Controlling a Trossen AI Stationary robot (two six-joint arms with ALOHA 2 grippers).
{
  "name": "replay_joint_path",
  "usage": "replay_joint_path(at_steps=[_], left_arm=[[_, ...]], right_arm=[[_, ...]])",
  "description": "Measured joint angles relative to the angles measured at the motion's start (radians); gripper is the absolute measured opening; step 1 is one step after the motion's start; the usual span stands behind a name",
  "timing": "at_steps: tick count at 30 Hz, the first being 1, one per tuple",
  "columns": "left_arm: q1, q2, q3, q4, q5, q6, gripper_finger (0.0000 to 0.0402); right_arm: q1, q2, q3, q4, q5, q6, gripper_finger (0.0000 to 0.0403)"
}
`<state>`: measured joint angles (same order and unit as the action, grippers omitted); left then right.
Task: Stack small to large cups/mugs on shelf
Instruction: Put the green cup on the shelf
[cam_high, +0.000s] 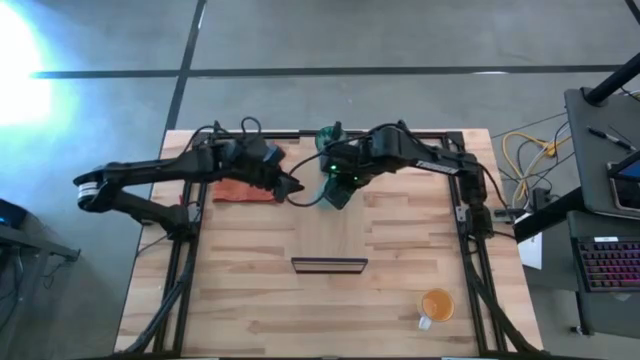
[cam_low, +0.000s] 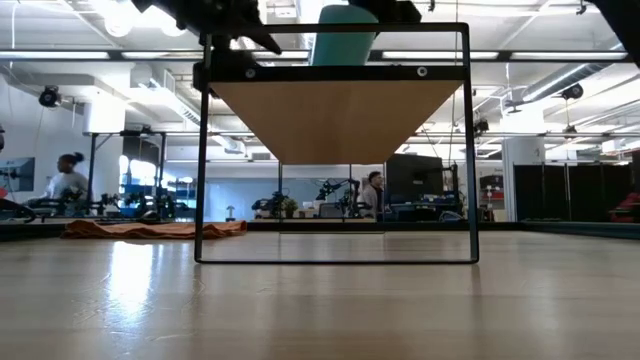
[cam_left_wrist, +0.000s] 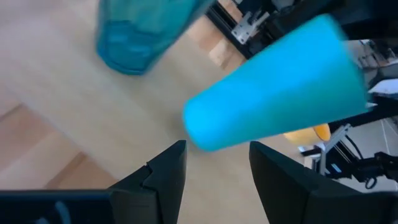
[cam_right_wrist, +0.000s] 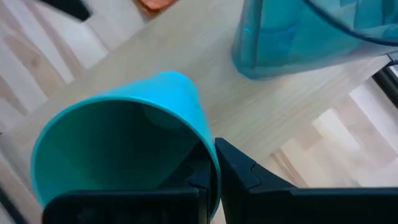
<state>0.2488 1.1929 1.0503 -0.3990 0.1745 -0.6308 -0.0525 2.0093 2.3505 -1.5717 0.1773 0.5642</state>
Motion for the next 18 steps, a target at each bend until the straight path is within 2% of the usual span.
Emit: replay_joint_path(at_steps=[7, 10, 18], left_arm=[[-0.035, 0.054, 0.018, 0.008, -0.004, 0.000, 0.0162], [-0.047, 0.073, 0.019, 0.062, -0.005, 0.000, 0.0162], [-0.063, 0.129, 0.019, 0.113, -0.008, -0.009, 0.0162]], right_arm=[[-0.004, 0.001, 0.000, 0.005, 0.006, 0.011, 0.0009], [-0.013, 0.000, 0.000, 0.005, 0.006, 0.011, 0.0011], [-0.018, 0.002, -0.001, 0.046, 0.001, 0.012, 0.0041]])
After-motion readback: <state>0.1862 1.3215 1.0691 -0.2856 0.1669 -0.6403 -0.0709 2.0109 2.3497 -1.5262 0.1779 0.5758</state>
